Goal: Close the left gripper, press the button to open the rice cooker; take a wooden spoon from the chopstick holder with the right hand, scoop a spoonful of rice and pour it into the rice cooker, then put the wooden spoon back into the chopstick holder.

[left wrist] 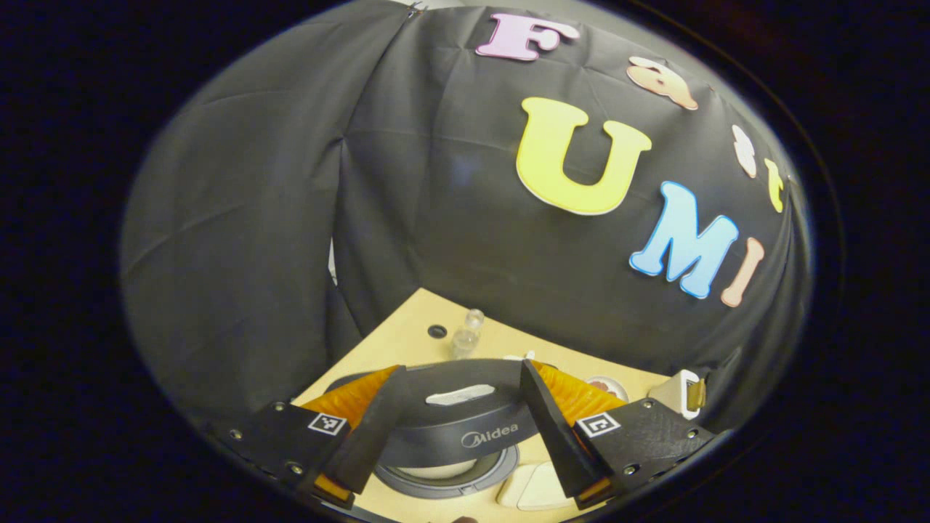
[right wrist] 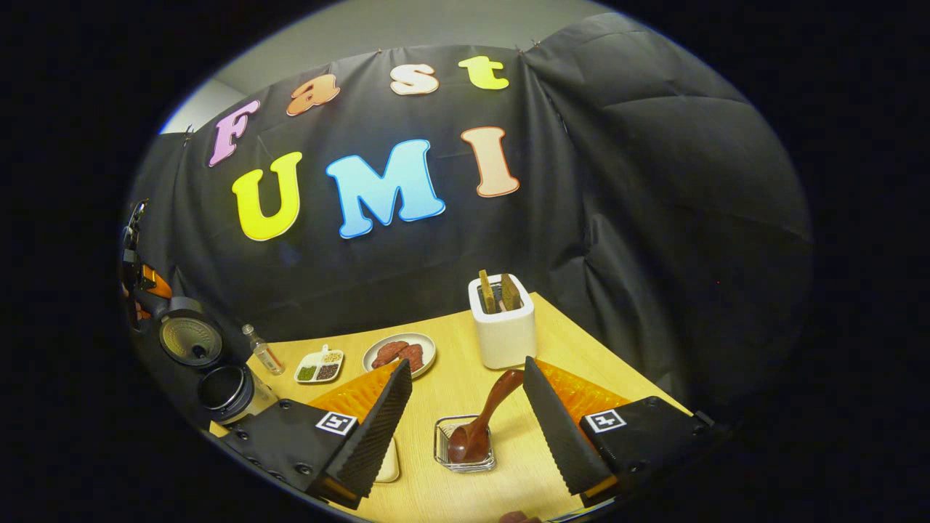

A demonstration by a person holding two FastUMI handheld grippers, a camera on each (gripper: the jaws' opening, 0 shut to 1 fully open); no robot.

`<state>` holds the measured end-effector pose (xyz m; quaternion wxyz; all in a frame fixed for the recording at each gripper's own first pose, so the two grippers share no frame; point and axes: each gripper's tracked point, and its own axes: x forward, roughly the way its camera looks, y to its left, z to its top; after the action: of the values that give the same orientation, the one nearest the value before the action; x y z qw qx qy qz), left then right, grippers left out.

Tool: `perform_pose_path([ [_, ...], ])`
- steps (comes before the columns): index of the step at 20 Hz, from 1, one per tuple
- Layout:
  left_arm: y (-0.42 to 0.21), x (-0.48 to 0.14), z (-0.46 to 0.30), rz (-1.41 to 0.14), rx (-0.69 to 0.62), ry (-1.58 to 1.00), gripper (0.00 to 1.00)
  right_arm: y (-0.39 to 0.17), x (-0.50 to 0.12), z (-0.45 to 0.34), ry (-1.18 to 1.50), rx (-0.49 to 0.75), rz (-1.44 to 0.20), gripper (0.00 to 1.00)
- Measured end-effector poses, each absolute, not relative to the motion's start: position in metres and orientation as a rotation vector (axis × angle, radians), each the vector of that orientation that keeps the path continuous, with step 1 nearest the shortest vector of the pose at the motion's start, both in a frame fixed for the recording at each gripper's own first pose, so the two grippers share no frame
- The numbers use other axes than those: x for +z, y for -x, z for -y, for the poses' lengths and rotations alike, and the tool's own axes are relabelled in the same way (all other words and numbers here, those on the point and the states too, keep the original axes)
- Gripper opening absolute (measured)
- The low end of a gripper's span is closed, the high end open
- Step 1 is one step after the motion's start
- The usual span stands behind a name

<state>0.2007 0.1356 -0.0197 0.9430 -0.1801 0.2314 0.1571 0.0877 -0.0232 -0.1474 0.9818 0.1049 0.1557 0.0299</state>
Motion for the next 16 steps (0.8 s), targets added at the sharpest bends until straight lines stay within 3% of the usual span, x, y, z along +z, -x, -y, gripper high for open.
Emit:
perform_pose_path([
  [16,-0.153,-0.191,-0.05,-0.83,0.323,0.255,0.96,-0.096,-0.192,0.033,-0.213,0.122,-0.412,0.98],
])
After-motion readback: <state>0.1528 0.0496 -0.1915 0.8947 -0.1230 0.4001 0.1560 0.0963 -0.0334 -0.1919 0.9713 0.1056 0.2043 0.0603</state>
